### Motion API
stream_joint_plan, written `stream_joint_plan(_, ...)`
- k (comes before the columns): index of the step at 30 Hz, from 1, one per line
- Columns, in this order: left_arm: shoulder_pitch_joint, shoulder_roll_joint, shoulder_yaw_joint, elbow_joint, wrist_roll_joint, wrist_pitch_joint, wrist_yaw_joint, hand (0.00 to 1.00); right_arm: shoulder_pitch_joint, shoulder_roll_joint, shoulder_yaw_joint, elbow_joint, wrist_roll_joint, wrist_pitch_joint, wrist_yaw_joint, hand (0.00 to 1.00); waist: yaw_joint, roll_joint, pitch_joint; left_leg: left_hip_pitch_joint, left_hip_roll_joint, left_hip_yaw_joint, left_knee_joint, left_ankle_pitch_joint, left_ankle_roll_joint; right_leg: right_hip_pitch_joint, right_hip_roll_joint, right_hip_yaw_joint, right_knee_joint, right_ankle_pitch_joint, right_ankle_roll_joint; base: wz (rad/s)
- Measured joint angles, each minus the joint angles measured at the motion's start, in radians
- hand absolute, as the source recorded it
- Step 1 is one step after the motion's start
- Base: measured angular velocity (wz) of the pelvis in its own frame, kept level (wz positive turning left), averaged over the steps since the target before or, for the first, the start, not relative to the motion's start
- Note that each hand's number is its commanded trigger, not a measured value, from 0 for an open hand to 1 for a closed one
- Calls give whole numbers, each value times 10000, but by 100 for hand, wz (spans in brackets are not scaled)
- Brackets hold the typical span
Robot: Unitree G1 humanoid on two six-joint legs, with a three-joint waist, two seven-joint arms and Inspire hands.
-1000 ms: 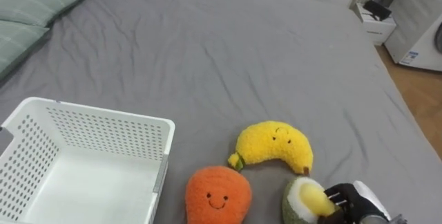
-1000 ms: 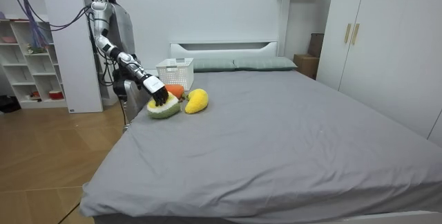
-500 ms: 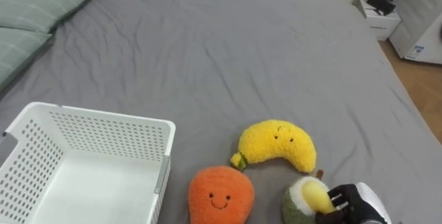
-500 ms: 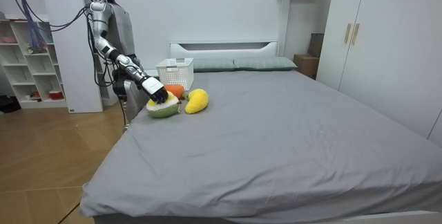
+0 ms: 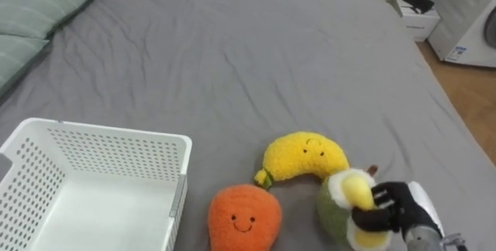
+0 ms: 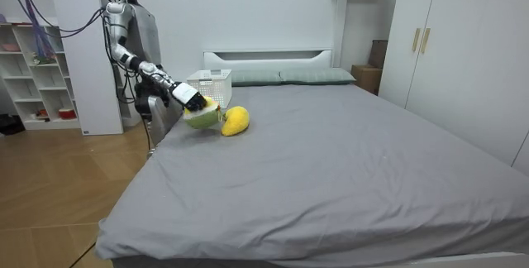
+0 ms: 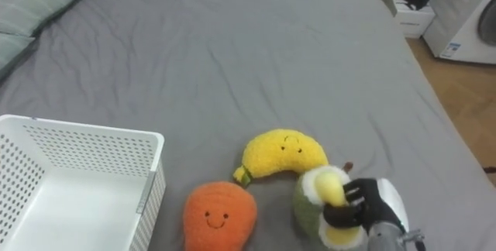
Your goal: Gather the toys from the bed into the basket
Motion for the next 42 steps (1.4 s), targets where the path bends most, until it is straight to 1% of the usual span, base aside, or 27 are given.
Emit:
stream_joint_plan(1, -12, 13, -3, -8, -68, -40, -6, 0, 1, -157, -1, -767, 129, -3, 14, 100, -36, -17, 6, -33, -1, 17, -26, 1, 0, -61, 9, 27, 0, 1, -1, 0)
stream_joint_plan(2, -40, 24, -3, -8, -78, -74, -11, 0, -2, -245, -6, -1130, 204, -22, 15, 100, -52, -26, 12, -54, -1, 15, -35, 2, 0, -86, 12, 26, -5, 1, -1, 0)
stream_joint_plan(3, -128, 65, 3, -2, -79, -185, -12, 0, -32, -367, -73, -1716, 325, -102, 22, 100, -57, -74, 30, -80, 0, 16, -45, 2, 0, -114, 17, 20, -17, 2, -2, 0)
stream_joint_plan(5, -273, 129, 5, 24, -83, -378, -10, 0, -165, -440, -108, -2310, 369, -132, 33, 100, -44, -120, 36, -87, 7, 29, -52, 7, -5, -149, 30, 30, -22, 5, -4, 0)
stream_joint_plan(6, -376, 137, 6, 22, -85, -444, -8, 0, -236, -443, -110, -2681, 377, -128, 66, 100, -42, -183, -8, -109, 13, 49, -77, 6, -5, -197, 35, 50, -7, 7, -4, -4)
stream_joint_plan(8, -480, 125, 3, 98, -81, -416, -4, 0, -403, -442, -37, -3280, 356, -129, 299, 100, -3, -156, 3, -128, 21, 79, -94, 7, -5, -224, 35, 51, 4, 20, -9, -2)
stream_joint_plan(9, -517, 126, -15, 246, -73, -426, -4, 0, -485, -442, -28, -3563, 367, -135, 428, 100, 2, -115, 30, -131, 21, 83, -95, 7, -5, -224, 32, 45, 7, 25, -8, 0)
stream_joint_plan(12, -558, 144, -20, 282, -53, -452, -4, 0, -827, -508, 181, -3950, 365, -119, 787, 100, 52, -82, 40, -126, 35, 104, -87, 7, -6, -227, 32, 46, 18, 28, -14, 0)
stream_joint_plan(13, -581, 141, -27, 282, -49, -466, -4, 0, -934, -605, 345, -4054, 322, -118, 956, 100, 156, -49, 57, -125, 36, 106, -94, 7, -6, -229, 32, 56, 25, 32, -20, -4)
stream_joint_plan(15, -684, 142, -24, 294, -63, -531, 12, 0, -1127, -730, 578, -4088, 296, -82, 1255, 100, 351, -41, 62, -134, 36, 115, -118, 7, -8, -248, 33, 63, 52, 37, -26, -2)
stream_joint_plan(17, -766, 139, -103, 325, -90, -612, 55, 0, -1431, -726, 841, -4088, 307, 49, 1511, 100, 501, -51, 56, -152, 35, 104, -105, 10, -10, -283, 29, 33, 109, 36, -26, 0)
stream_joint_plan(18, -832, 139, -202, 331, -89, -622, 68, 0, -1722, -727, 1018, -4088, 313, 147, 1642, 100, 543, -62, 54, -166, 34, 78, -83, 10, -9, -293, 20, 17, 149, 36, -25, 6)
stream_joint_plan(20, -885, 138, -346, 346, -167, -637, 65, 0, -2161, -730, 1228, -4088, 456, 199, 1793, 100, 680, -89, 37, -175, 20, 16, -71, 12, -5, -283, 14, 10, 150, 36, -25, 6)
stream_joint_plan(22, -951, 142, -526, 345, -208, -657, 9, 0, -2590, -725, 1473, -4087, 755, 220, 1792, 100, 955, -163, -13, -169, 21, -35, -56, 15, -6, -264, 15, -69, 151, 36, -25, 6)
stream_joint_plan(24, -958, 103, -589, 377, -405, -706, -11, 0, -2861, -699, 1637, -4087, 920, 217, 1792, 100, 1137, -217, -30, -156, 15, -75, -23, 23, -4, -227, 3, -174, 139, 36, -24, 11)
stream_joint_plan(26, -955, 68, -590, 396, -441, -772, -12, 0, -3010, -678, 1833, -4087, 1071, 217, 1788, 100, 1294, -284, -19, -156, 0, -248, -2, 37, 0, -150, -17, -355, 112, 37, -23, 24)
stream_joint_plan(27, -984, 65, -590, 385, -529, -787, -11, 0, -3035, -673, 1972, -4088, 1090, 215, 1821, 100, 1368, -319, -10, -172, -12, -337, 4, 37, -1, -85, -33, -529, 32, 40, -18, 19)
stream_joint_plan(28, -1006, 59, -587, 379, -541, -796, -16, 0, -3101, -672, 2080, -4087, 1055, 227, 1965, 100, 1521, -410, -28, -210, -20, -397, -13, 37, -4, -74, -36, -582, 6, 40, -18, 19)
stream_joint_plan(29, -1005, 58, -588, 379, -552, -795, -27, 0, -3158, -673, 2139, -4087, 1040, 232, 2030, 100, 1599, -440, -16, -241, -24, -441, -11, 36, -4, -74, -37, -615, 8, 40, -17, 17)
stream_joint_plan(31, -1026, 61, -591, 378, -642, -774, -34, 0, -3557, -661, 2492, -4082, 1042, 371, 2216, 100, 1703, -521, 60, -369, -62, -627, 77, 41, -9, -89, -69, -795, 7, 40, -17, 21)
stream_joint_plan(32, -1044, 61, -595, 378, -735, -774, -34, 0, -3681, -662, 2606, -4079, 1073, 419, 2234, 100, 1760, -529, 86, -392, -64, -636, 100, 41, -9, -102, -75, -808, 8, 40, -17, 10)
stream_joint_plan(33, -1096, 61, -600, 378, -941, -769, -43, 0, -3908, -654, 2791, -4040, 1140, 442, 2298, 100, 1933, -535, 111, -412, -70, -641, 120, 39, -7, -108, -77, -810, 3, 40, -17, 6)
stream_joint_plan(35, -1174, 69, -598, 378, -979, -792, -111, 0, -4197, -640, 3038, -3946, 1190, 431, 2351, 100, 2110, -541, 112, -461, -103, -763, 151, 40, -6, -92, -99, -923, -7, 40, -16, 17)
stream_joint_plan(36, -1275, 72, -593, 379, -970, -807, -178, 0, -4382, -633, 3117, -3833, 1260, 408, 2359, 100, 2175, -569, 122, -547, -133, -909, 211, 46, 1, -89, -124, -1095, -15, 41, -13, 26)
stream_joint_plan(37, -1346, 71, -594, 377, -977, -840, -216, 0, -4522, -620, 3169, -3636, 1272, 366, 2355, 100, 2392, -592, 139, -572, -138, -939, 239, 49, 5, -94, -131, -1138, -15, 41, -12, 20)
stream_joint_plan(39, -1356, 78, -578, 369, -1171, -867, -221, 0, -4725, -559, 3393, -3368, 1165, 374, 2354, 100, 2698, -634, 125, -602, -140, -954, 243, 49, 5, -94, -137, -1177, -14, 40, -10, 7)
stream_joint_plan(42, -1382, 101, -529, 369, -1280, -844, -354, 0, -4782, -258, 3704, -3349, 1066, 441, 2462, 100, 2808, -660, 119, -781, -180, -1193, 356, 52, 12, -99, -171, -1498, -37, 51, 6, 23)
